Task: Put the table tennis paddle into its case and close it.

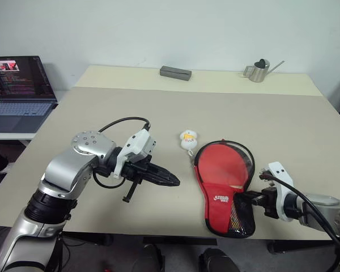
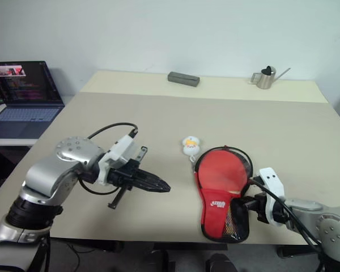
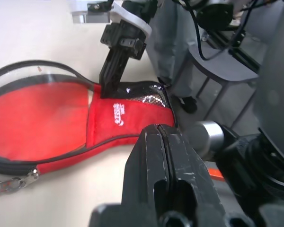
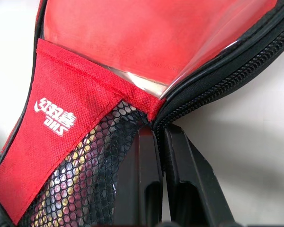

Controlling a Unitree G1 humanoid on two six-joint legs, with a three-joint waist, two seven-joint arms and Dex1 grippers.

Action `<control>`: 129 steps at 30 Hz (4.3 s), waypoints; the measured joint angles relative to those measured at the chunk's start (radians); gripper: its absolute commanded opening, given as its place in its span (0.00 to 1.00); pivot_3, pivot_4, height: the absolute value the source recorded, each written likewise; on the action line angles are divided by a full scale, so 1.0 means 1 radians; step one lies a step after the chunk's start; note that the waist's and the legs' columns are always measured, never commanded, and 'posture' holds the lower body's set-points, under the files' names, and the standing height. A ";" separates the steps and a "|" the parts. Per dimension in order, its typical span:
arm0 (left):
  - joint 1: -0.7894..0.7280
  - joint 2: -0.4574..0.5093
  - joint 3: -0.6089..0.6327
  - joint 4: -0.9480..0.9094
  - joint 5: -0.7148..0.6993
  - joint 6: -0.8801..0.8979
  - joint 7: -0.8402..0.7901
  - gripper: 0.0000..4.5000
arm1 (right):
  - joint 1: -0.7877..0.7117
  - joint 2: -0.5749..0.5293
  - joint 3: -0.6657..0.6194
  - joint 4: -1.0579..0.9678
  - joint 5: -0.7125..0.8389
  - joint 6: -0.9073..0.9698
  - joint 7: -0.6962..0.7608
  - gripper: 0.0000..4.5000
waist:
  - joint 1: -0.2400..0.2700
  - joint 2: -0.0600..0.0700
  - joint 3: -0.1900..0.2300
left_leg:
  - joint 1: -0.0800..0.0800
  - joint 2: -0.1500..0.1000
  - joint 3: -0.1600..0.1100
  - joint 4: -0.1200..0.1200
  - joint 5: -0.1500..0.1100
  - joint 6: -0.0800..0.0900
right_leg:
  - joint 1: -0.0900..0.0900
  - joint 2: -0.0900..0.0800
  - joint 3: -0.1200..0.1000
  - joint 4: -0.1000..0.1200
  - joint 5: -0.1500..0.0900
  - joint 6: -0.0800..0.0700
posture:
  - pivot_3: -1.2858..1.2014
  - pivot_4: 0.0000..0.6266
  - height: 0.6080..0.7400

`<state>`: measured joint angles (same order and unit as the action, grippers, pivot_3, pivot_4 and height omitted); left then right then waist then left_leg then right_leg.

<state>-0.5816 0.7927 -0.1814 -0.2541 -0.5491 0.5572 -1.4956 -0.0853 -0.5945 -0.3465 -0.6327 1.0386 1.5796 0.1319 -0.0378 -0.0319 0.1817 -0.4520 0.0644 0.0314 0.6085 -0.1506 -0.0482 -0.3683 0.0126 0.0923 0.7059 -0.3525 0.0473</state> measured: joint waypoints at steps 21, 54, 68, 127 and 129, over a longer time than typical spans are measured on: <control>-0.001 -0.007 -0.011 -0.014 -0.003 0.025 0.013 0.00 | -0.051 0.068 -0.010 0.055 0.167 0.026 -0.248 0.30 | -0.023 -0.003 -0.002 | 0.001 0.001 -0.002 0.000 0.000 0.000 | 0.000 0.001 0.002 -0.001 0.000 0.000 | 0.52 0.24 1.00; 0.062 -0.005 0.153 0.091 0.068 -0.022 0.305 0.00 | -0.193 -0.248 0.338 0.150 -0.329 -0.830 0.630 0.99 | -0.016 -0.003 -0.002 | 0.000 0.000 0.000 0.000 0.001 0.002 | 0.001 0.000 0.002 -0.007 0.004 0.000 | 0.52 0.24 1.00; 0.110 0.002 0.220 0.089 0.085 -0.023 0.414 0.00 | -0.297 -0.157 0.468 0.362 -0.556 -1.003 0.751 0.99 | -0.013 -0.003 -0.002 | 0.000 0.000 0.000 0.001 0.001 0.002 | 0.001 0.000 0.002 -0.007 0.006 0.000 | 0.52 0.24 1.00; -0.303 -0.520 0.049 0.882 0.371 -0.108 0.706 0.99 | -0.284 0.008 0.522 0.586 -0.784 -1.134 0.749 1.00 | 0.006 -0.003 -0.003 | 0.001 -0.002 0.001 0.005 0.001 0.002 | 0.005 0.000 -0.002 -0.004 0.007 0.000 | 0.52 0.24 1.00; -0.326 -0.537 0.047 0.938 0.392 -0.123 0.713 0.99 | -0.276 0.000 0.513 0.577 -0.783 -1.130 0.742 1.00 | 0.007 -0.003 -0.003 | 0.001 -0.002 0.001 0.005 0.001 0.002 | 0.005 0.000 -0.003 -0.004 0.007 0.000 | 0.52 0.24 1.00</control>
<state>-0.9071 0.2562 -0.1348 0.6839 -0.1576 0.4343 -0.7826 -0.3613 -0.5943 0.1667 -0.0559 0.2553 0.4497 0.8742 -0.0313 -0.0349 0.1791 -0.4511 0.0628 0.0325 0.6132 -0.1493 -0.0465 -0.3633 0.0129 0.0896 0.7022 -0.3454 0.0475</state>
